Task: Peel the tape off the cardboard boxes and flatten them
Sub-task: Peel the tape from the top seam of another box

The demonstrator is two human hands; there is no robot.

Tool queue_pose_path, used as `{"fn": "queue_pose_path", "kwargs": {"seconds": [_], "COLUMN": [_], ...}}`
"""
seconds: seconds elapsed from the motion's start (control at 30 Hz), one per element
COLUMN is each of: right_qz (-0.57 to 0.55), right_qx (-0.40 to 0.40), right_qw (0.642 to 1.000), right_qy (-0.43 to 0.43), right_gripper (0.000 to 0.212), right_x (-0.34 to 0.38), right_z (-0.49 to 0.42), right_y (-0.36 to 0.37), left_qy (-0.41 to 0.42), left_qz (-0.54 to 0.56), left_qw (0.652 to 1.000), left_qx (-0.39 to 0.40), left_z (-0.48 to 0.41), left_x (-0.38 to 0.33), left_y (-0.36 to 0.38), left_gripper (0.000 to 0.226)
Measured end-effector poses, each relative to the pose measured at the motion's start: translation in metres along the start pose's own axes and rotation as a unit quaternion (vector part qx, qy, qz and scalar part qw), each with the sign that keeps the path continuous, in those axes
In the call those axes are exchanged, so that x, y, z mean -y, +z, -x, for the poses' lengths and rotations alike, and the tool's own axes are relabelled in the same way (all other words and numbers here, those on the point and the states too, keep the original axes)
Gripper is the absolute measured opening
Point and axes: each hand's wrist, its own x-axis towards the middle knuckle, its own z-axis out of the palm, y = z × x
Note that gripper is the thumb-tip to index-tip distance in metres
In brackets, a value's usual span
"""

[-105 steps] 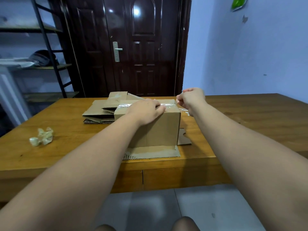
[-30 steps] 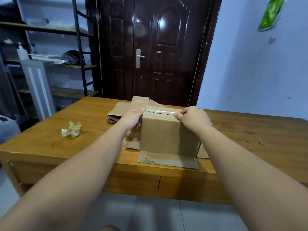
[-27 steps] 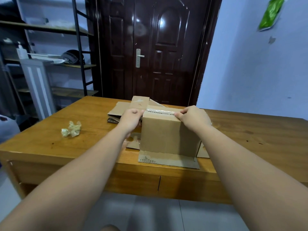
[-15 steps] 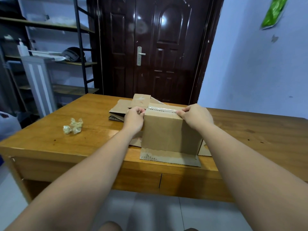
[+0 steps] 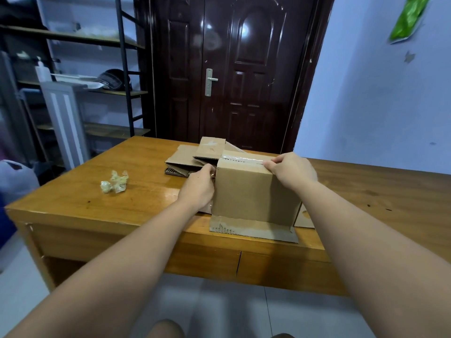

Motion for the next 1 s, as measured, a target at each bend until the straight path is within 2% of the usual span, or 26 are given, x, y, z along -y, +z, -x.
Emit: {"fn": "queue_pose_path", "kwargs": {"seconds": [0.03,0.13,0.23,0.33,0.4,0.47,0.53,0.6,0.67,0.73,0.8,0.87,0.93,1.0], "right_qz": [-0.001,0.0,-0.001,0.002,0.003,0.008,0.019,0.033,0.04,0.038,0.037,0.042,0.051,0.055], "right_qx": [0.001,0.003,0.002,0.002,-0.002,-0.003,-0.004,-0.01,-0.016,-0.022,-0.038,-0.05,-0.05,-0.049], "right_qw": [1.0,1.0,1.0,1.0,1.0,1.0,1.0,0.999,0.999,0.999,0.999,0.998,0.997,0.997], "right_qy": [-0.001,-0.004,-0.004,-0.002,0.0,0.0,-0.003,-0.007,-0.01,-0.011,-0.007,-0.004,-0.009,-0.014], "right_gripper": [0.04,0.041,0.041,0.041,0.041,0.039,0.038,0.037,0.037,0.038,0.041,0.042,0.041,0.041], "right_x": [0.0,0.001,0.001,0.0,0.001,0.003,0.007,0.013,0.02,0.029,0.038,0.048,0.058,0.069], "right_z": [0.0,0.002,0.002,0.001,0.002,0.004,0.006,0.01,0.014,0.018,0.022,0.026,0.029,0.03], "right_y": [0.0,-0.001,-0.001,-0.001,-0.001,0.0,0.001,0.004,0.008,0.013,0.02,0.026,0.032,0.037], "left_qy": [-0.01,-0.111,-0.227,-0.249,-0.237,-0.227,-0.216,-0.212,-0.231,-0.238,-0.223,-0.206,-0.196,-0.189], "left_qz": [0.017,0.13,0.298,0.354,0.377,0.376,0.344,0.296,0.282,0.286,0.304,0.326,0.284,0.203], "left_qw": [1.0,0.985,0.927,0.901,0.895,0.898,0.914,0.93,0.93,0.927,0.925,0.921,0.936,0.955], "left_qx": [-0.002,-0.01,-0.027,-0.022,-0.005,0.008,-0.015,-0.041,-0.043,-0.044,-0.049,-0.054,-0.068,-0.101], "left_z": [0.001,-0.003,-0.007,-0.005,-0.005,-0.006,-0.007,-0.006,-0.008,-0.012,-0.015,-0.013,-0.013,-0.013], "left_x": [-0.001,0.0,0.009,0.017,0.019,0.017,0.013,0.008,0.008,0.013,0.019,0.024,0.032,0.039], "left_y": [-0.002,-0.004,-0.009,-0.016,-0.019,-0.022,-0.025,-0.03,-0.033,-0.031,-0.03,-0.034,-0.04,-0.05], "left_gripper": [0.023,0.048,0.045,0.027,0.027,0.03,0.034,0.048,0.061,0.055,0.037,0.048,0.055,0.047]}}
